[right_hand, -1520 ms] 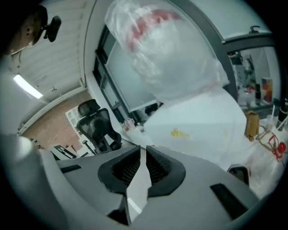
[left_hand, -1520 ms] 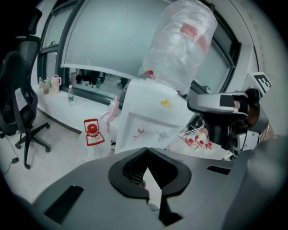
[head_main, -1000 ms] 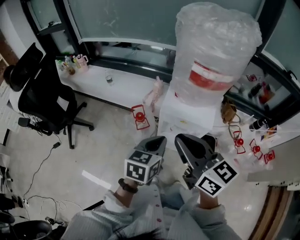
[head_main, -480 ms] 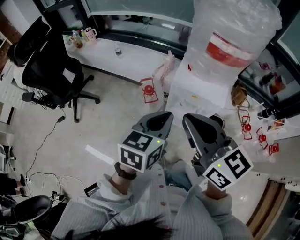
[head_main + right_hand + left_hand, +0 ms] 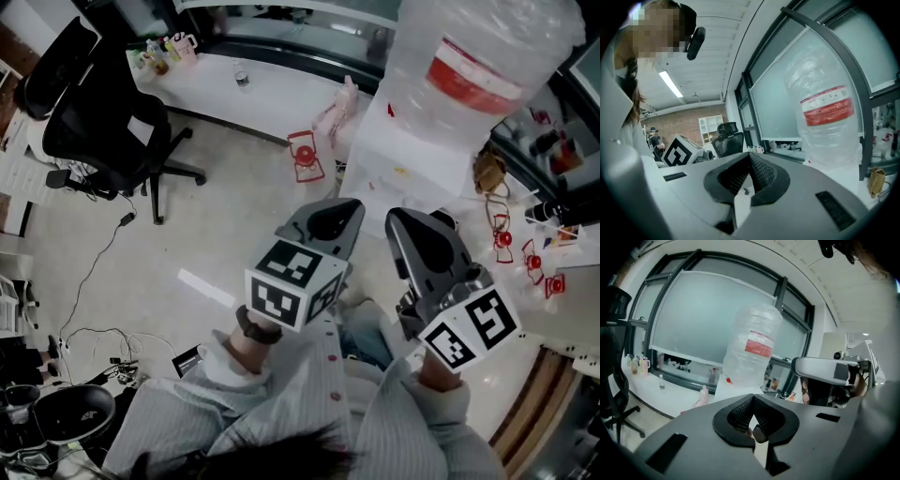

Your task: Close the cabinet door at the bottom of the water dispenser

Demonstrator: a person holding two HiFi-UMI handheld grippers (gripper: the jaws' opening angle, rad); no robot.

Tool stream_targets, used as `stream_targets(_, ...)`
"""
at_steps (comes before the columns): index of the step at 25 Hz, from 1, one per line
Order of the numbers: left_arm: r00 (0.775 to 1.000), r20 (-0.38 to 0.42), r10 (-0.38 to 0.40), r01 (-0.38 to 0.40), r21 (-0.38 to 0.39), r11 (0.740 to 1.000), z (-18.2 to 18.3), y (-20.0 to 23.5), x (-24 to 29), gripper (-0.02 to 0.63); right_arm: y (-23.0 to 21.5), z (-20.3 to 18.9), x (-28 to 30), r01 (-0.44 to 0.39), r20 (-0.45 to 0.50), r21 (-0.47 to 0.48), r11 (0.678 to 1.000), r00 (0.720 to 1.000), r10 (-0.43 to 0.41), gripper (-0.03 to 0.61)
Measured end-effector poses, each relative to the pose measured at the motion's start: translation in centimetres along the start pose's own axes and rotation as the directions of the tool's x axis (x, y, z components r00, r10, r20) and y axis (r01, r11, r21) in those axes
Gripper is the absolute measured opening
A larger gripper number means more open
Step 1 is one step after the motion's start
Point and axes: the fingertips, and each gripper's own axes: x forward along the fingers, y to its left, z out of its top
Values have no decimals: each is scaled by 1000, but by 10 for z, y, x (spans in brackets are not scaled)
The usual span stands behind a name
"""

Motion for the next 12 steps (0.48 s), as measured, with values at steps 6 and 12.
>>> stream_targets(6, 1000, -17, -16, 17, 12, 1000, -3, -4, 3, 11, -3, -2, -1, 23, 7, 32, 999, 1000, -24, 14)
stream_targets(12, 997, -52, -51, 53, 48, 997, -4, -7, 5, 11, -10, -3, 2, 48, 4, 22, 999, 999, -48, 14)
